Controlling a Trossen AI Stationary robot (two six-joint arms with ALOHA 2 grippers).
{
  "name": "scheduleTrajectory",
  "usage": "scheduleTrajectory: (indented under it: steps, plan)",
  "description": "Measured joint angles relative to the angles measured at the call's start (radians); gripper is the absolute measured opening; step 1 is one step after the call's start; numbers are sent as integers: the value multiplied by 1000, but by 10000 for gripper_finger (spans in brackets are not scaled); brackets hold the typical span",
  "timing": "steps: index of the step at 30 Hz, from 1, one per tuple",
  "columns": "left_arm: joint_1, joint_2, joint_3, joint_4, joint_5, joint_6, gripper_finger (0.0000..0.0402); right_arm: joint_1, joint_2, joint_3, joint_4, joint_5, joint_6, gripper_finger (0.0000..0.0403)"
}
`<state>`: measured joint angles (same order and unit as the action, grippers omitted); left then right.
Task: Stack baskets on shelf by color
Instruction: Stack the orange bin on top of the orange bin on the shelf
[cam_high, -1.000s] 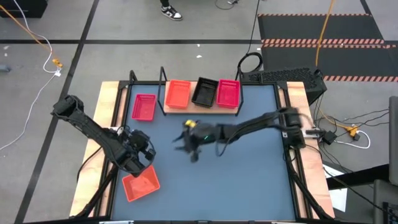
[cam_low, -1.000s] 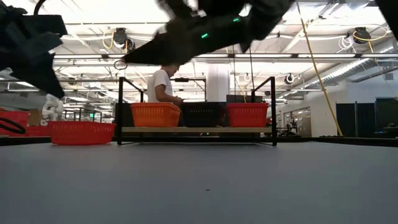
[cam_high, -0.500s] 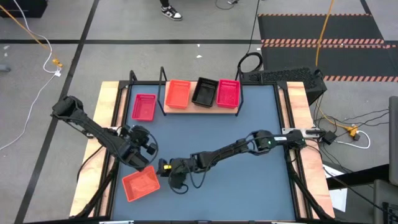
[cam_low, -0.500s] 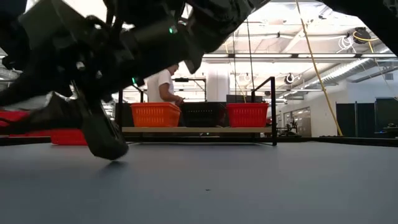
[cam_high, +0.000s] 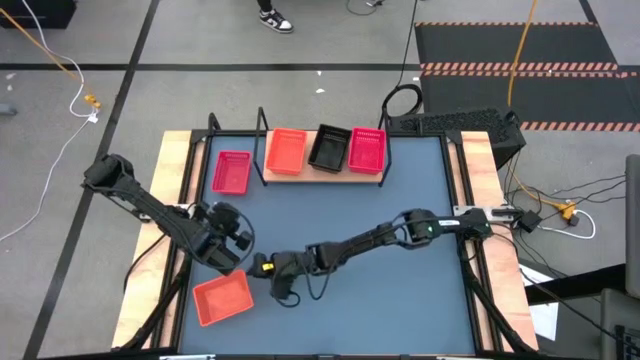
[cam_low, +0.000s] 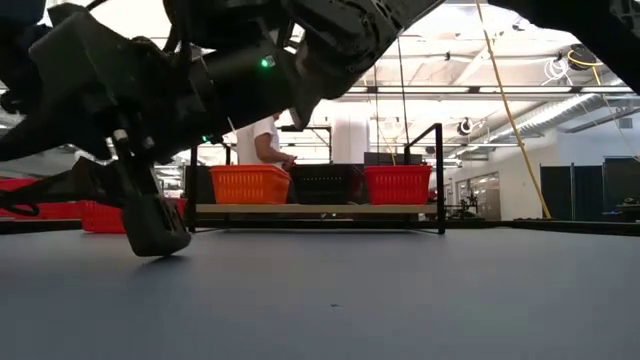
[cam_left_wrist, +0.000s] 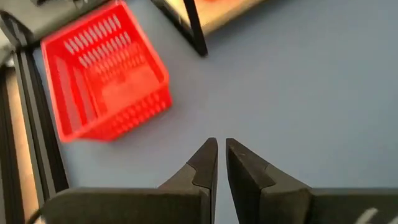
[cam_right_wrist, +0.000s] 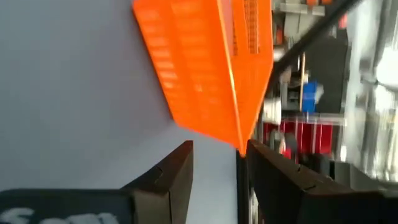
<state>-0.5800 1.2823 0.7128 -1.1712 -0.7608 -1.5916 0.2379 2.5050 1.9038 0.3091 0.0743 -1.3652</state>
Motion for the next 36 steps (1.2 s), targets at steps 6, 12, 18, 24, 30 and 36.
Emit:
scheduleTrajectory:
  steps: [6, 12, 18, 24, 30, 36]
  plan:
    - [-2, -15, 21, 1, 324, 131, 37, 25, -32, -9, -13, 438, 146, 144]
    - [-69, -14, 175, 18, 548, 288, 37, -23, -283, -253, -45, 286, 597, 126]
    - [-224, -6, 375, 58, 550, 491, 37, -107, -664, -739, 331, 114, 754, 89]
    - [-431, 11, 382, 268, 651, 822, 37, -176, -952, -1154, 693, -29, 954, 74]
    - [-544, 68, 361, 291, 659, 709, 37, -186, -1073, -1383, 915, -53, 965, 73]
    - [-557, 131, 360, 287, 701, 679, 37, -178, -1088, -1400, 923, -53, 985, 73]
